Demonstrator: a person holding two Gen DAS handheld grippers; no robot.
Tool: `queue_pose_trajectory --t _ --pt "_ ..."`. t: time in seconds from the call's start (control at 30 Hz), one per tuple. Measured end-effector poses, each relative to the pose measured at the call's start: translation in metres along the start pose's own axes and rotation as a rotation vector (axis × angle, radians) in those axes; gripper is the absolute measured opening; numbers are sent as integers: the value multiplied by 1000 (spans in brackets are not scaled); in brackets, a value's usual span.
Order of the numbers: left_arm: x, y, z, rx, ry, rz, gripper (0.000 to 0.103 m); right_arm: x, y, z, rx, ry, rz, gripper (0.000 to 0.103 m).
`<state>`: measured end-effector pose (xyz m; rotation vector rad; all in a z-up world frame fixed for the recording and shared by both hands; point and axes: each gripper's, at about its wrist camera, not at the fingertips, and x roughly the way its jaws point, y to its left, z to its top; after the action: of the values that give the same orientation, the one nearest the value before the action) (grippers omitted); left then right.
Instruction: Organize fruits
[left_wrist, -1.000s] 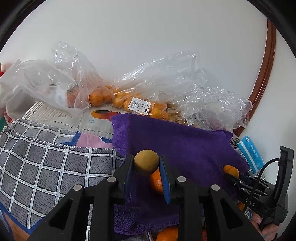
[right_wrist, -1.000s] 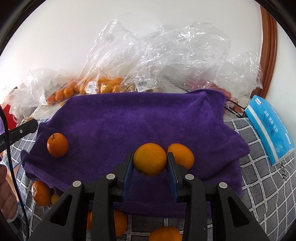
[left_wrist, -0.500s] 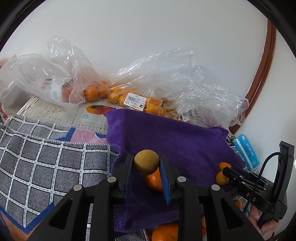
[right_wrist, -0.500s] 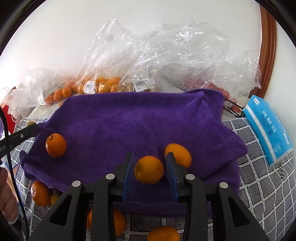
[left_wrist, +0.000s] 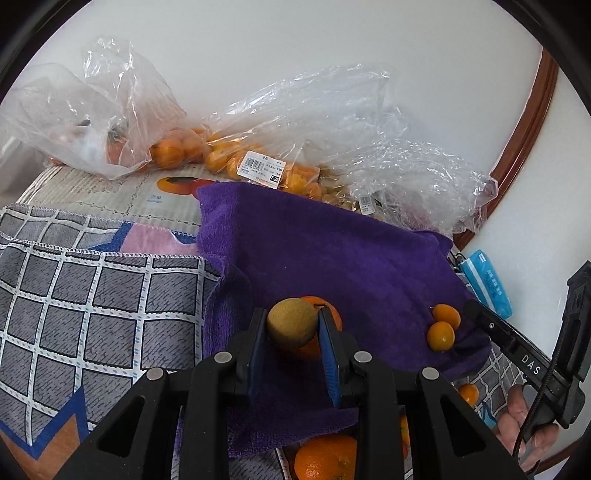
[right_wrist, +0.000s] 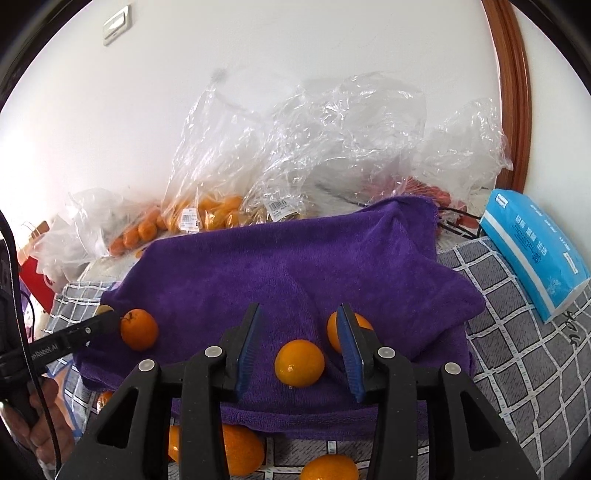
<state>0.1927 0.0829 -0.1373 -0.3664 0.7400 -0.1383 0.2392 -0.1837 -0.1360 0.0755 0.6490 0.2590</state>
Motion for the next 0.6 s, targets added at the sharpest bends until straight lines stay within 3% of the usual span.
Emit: queue_pose_trajectory --t 0.43,0.6 --pt "1 -4 3 19 3 26 28 1 5 -1 -9 8 4 43" --pt "-2 -1 5 10 -21 41 30 -1 10 -2 -57 -4 -64 47"
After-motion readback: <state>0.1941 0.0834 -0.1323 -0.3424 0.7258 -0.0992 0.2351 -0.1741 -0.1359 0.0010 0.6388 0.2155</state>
